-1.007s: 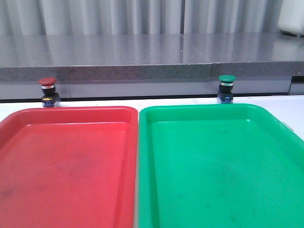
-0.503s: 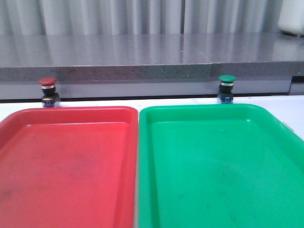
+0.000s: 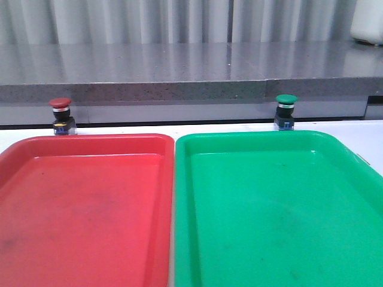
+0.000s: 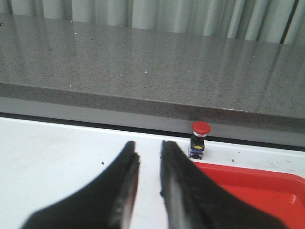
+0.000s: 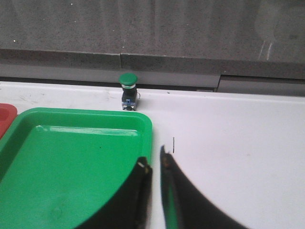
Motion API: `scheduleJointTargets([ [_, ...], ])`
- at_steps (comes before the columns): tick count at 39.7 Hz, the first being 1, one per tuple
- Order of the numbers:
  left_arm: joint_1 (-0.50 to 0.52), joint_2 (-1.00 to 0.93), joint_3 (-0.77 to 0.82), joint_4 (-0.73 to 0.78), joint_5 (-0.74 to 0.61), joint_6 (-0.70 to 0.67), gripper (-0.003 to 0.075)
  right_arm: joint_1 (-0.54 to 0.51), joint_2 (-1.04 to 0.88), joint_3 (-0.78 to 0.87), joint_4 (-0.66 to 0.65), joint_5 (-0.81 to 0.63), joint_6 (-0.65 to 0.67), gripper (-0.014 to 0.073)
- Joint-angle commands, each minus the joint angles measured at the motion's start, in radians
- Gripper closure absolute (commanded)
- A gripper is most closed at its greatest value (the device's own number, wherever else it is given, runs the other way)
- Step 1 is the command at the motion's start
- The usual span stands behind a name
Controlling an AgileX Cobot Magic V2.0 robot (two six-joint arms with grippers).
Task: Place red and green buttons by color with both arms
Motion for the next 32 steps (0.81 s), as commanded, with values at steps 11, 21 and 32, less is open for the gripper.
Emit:
scheduleJointTargets([
  [11, 0.001, 0.018, -0.036, -0.008, -0.091, -0.003, 0.0063, -0.004, 0.013, -0.038, 0.006, -0.096, 0.002, 0.0006],
  [21, 0.001, 0.053, -0.041, -0.015, -0.171, -0.003, 0.0122, -0.004, 0.050, -0.038, 0.006, -0.235, 0.002, 0.0006],
  [32, 0.001, 0.262, -0.150, -0.016, -0.193, -0.003, 0.0122, -0.004, 0.241, -0.125, 0.006, -0.297, 0.002, 0.0006],
])
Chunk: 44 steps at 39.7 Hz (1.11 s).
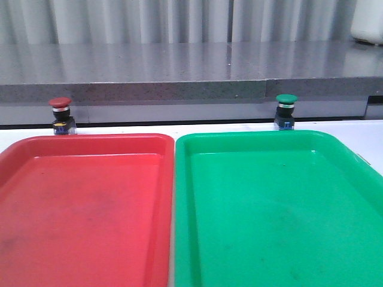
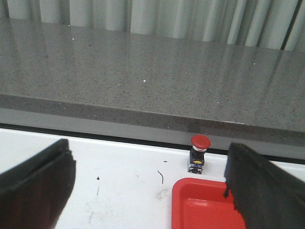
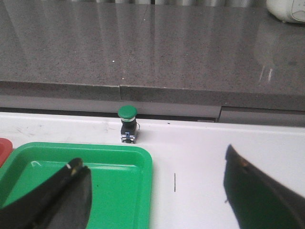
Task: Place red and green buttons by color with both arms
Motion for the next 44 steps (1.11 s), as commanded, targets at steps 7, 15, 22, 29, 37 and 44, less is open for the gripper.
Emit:
scheduleJointTargets([
  [7, -0.020, 0.254, -0.183, -0.008, -0.091, -0.003, 0.0122, -0.003, 0.124, -0.112, 0.005, -0.115, 0.000, 0.0006],
  [15, -0.127, 0.514, -0.348, 0.027, -0.087, -0.003, 0.0122, -0.003, 0.124, -0.112, 0.005, -0.117, 0.000, 0.0006],
  [22, -0.184, 0.737, -0.522, 0.027, -0.012, -0.003, 0.0122, -0.003, 0.124, -0.112, 0.005, -0.117, 0.000, 0.0006],
  [29, -0.235, 0.948, -0.711, 0.091, 0.095, -0.003, 0.0122, -0.003, 0.124, -0.112, 0.005, -0.115, 0.000, 0.0006],
  [37, -0.253, 1.150, -0.912, 0.096, 0.247, -0.003, 0.0122, -0.003, 0.124, -0.112, 0.005, -0.115, 0.000, 0.0006],
  [44, -0.249, 1.293, -1.053, 0.094, 0.367, -0.013, 0.0122, -0.003, 0.124, -0.112, 0.005, -0.114, 0.000, 0.0006],
])
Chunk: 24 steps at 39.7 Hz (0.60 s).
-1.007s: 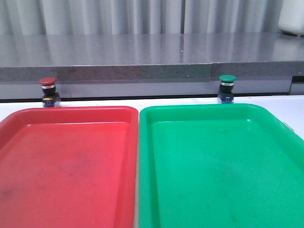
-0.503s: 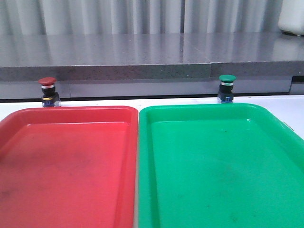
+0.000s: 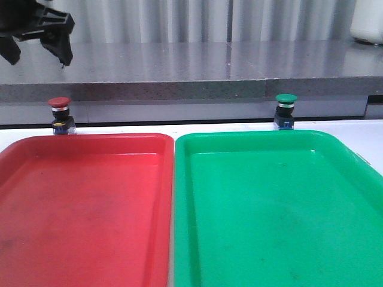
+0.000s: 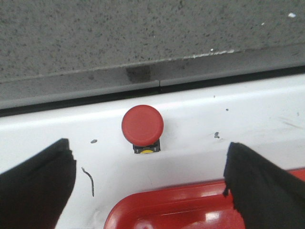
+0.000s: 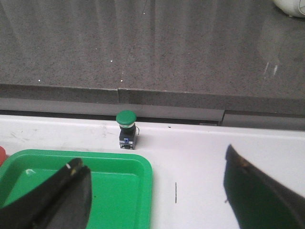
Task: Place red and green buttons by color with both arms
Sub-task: 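Lower the left gripper onto the red button and close on it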
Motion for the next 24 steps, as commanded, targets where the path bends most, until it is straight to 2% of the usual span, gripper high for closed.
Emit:
scheduleJointTargets([
  [1, 0.001, 0.014, -0.098, 0.004, 0.014, -0.013, 0.0122, -0.003, -0.001, -0.036, 0.005, -0.084, 0.000, 0.0006],
  [7, 0.028, 0.115, -0.190, -0.036, 0.073, -0.029, 0.0122, -0.003, -0.001, -0.036, 0.005, -0.083, 0.000, 0.0006],
  [24, 0.038, 0.255, -0.270, -0.055, 0.016, -0.031, 0.0123, -0.003, -0.001, -0.036, 0.005, -0.078, 0.000, 0.0006],
])
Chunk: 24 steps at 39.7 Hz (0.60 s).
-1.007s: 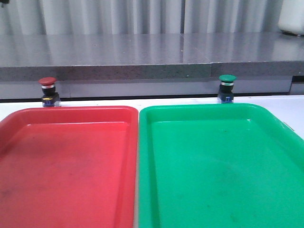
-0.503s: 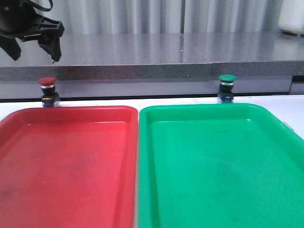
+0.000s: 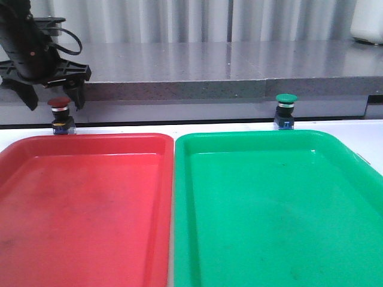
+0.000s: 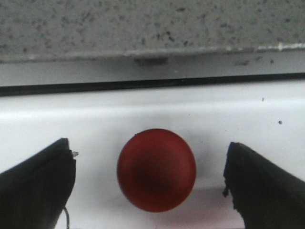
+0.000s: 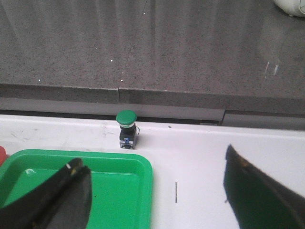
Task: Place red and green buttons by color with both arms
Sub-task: 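Lower the left gripper onto the red button and close on it, then lift the red button and lower it into the red tray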
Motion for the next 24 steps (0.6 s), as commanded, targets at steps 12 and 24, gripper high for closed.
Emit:
scheduleJointTargets([
  [12, 0.001, -0.034, -0.036, -0.007, -0.061, -0.011, 0.0493, -0.003, -0.001, -0.036, 0.005, -0.078, 0.000, 0.0006],
  [24, 0.001, -0.044, -0.073, -0.007, -0.047, -0.011, 0.0740, -0.003, -0.001, -0.036, 0.005, -0.076, 0.000, 0.0006],
])
